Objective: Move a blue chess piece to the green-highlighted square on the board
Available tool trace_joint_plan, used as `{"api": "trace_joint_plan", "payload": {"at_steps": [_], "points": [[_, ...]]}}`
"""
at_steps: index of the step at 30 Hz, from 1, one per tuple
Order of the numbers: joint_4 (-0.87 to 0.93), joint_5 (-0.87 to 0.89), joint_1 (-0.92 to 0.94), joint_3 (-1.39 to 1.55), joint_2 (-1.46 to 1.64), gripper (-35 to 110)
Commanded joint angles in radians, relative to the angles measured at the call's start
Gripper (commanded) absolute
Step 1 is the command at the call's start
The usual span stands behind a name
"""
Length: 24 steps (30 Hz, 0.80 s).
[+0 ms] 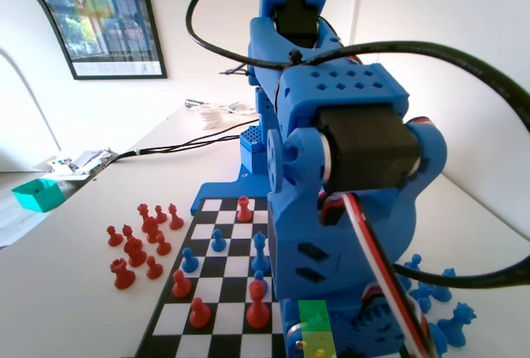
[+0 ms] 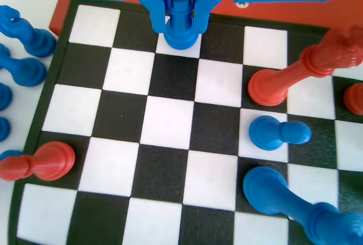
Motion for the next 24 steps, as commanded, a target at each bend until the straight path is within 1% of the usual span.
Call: {"api": "trace_joint_plan", "payload": {"at_steps": [1, 5, 10, 21, 24], "points": [[0.054, -0.02, -0.014, -0.072, 0.058, 1], [0.114, -0.023, -0.012, -0.091, 0.095, 1], [0.153, -0.043, -0.014, -0.04, 0.147, 1], [0.095, -0.048, -0.025, 0.078, 0.172, 1], [0.095, -0.035, -0.026, 0.078, 0.176, 6]]}}
